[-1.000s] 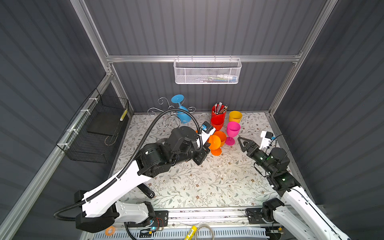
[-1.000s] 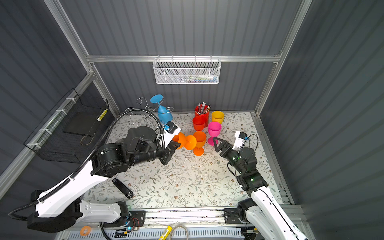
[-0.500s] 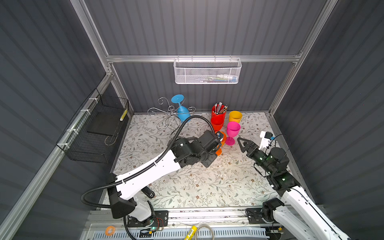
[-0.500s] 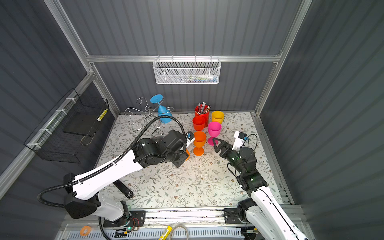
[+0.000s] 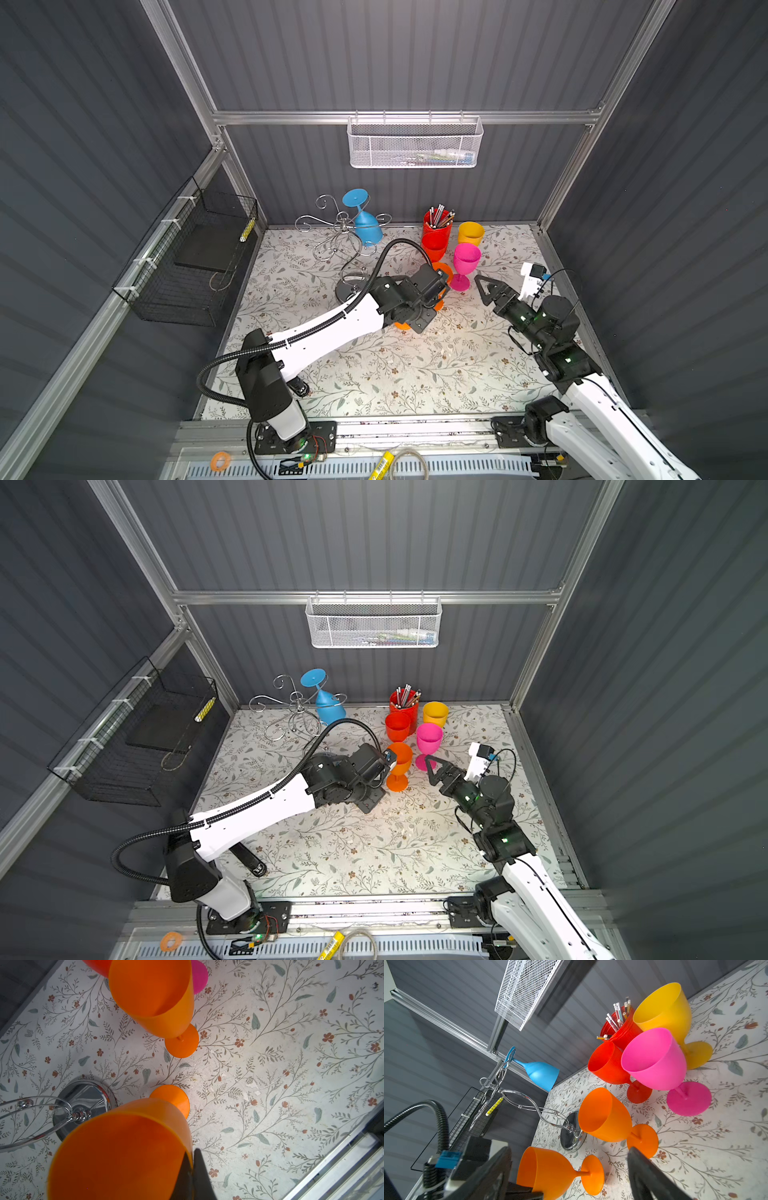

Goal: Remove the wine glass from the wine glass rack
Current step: 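Set the orange glass upright on the table with the left gripper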

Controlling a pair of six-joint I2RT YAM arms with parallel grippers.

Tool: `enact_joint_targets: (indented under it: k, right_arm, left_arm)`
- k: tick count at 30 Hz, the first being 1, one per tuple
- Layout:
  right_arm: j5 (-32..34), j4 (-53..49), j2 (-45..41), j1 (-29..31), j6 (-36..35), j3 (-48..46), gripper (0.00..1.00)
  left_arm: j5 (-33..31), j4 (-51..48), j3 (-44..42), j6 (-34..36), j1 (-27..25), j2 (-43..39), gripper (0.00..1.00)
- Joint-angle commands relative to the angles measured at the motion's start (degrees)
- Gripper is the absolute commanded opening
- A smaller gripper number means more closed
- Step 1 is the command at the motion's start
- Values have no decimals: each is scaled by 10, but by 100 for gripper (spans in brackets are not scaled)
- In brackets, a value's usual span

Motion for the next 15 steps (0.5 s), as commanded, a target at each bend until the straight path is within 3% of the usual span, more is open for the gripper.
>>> enact_joint_targets:
  k: [1, 15]
  right_arm:
    - [4, 0, -5, -2, -13, 2, 88]
    - [-3, 3, 4, -2, -19, -2, 88]
  left_arm:
    - [17, 44, -20, 4, 11, 4, 0]
    - [22, 70, -14, 21, 29, 53, 0]
